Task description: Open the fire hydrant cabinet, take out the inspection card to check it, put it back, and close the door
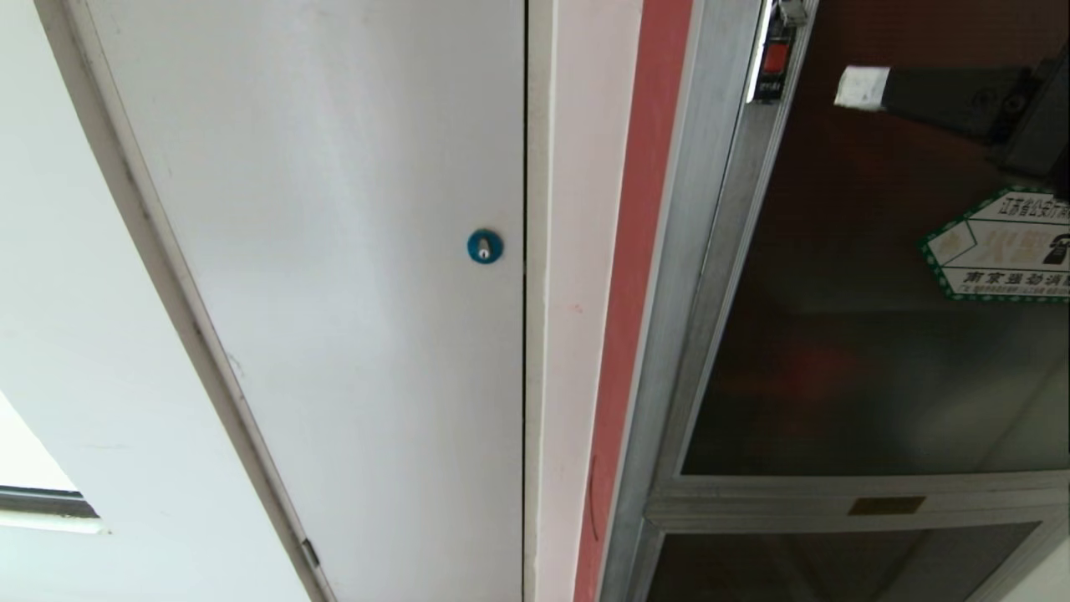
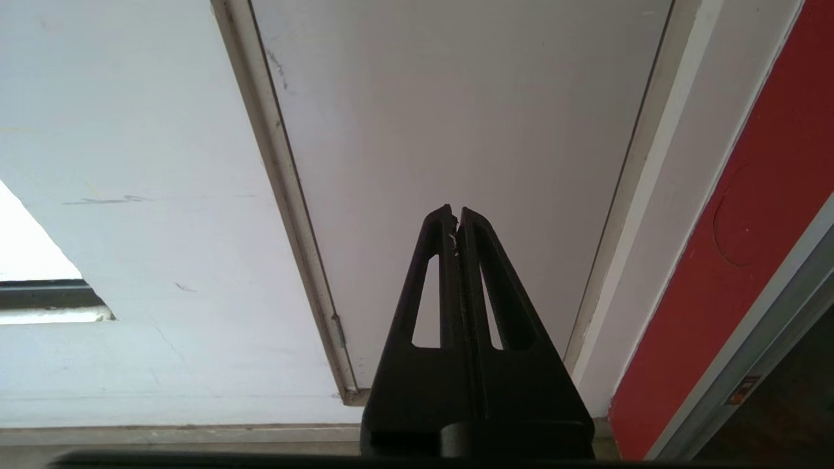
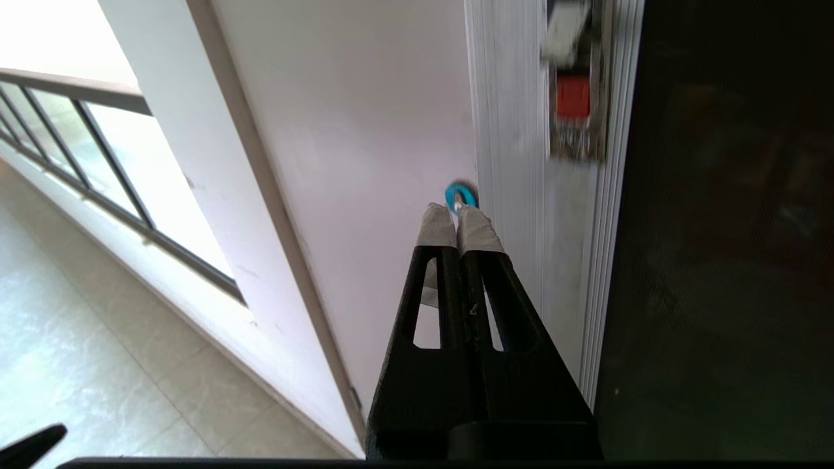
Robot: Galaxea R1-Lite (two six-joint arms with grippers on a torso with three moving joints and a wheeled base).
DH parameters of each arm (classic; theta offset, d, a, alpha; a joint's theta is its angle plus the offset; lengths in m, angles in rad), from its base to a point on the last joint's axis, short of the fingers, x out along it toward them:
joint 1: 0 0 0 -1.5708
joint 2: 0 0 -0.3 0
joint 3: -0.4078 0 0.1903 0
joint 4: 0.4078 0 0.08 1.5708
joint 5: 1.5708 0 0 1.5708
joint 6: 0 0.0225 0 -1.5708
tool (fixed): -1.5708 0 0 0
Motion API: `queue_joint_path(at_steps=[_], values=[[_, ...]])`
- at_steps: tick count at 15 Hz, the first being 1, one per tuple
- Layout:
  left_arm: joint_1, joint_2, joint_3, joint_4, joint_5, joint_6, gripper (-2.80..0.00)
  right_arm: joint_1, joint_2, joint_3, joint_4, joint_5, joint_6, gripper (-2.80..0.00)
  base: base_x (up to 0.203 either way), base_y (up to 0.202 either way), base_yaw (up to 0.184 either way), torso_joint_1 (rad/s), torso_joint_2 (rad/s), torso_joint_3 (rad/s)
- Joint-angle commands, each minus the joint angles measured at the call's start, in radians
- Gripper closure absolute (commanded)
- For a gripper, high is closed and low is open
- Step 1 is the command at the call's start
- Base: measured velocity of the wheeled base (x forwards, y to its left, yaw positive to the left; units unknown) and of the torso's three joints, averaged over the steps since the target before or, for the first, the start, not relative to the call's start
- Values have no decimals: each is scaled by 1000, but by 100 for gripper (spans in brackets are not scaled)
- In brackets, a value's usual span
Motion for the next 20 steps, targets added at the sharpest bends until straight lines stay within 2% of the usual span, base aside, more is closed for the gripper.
queue_joint_path(at_steps=[1, 3, 8, 13, 20], values=[[0, 1, 12, 0, 0, 0, 0, -1, 48, -129, 51, -3, 1, 0, 0, 0, 0, 0, 0, 0], [0, 1, 12, 0, 0, 0, 0, -2, 83, -226, 113, -4, 1, 0, 0, 0, 0, 0, 0, 0], [0, 1, 12, 0, 0, 0, 0, -11, 147, -361, 188, -19, 1, 0, 0, 0, 0, 0, 0, 0], [0, 1, 12, 0, 0, 0, 0, -74, 201, -396, 199, -16, 1, 0, 0, 0, 0, 0, 0, 0], [0, 1, 12, 0, 0, 0, 0, -101, 252, -447, 206, -11, -1, 0, 0, 0, 0, 0, 0, 0]])
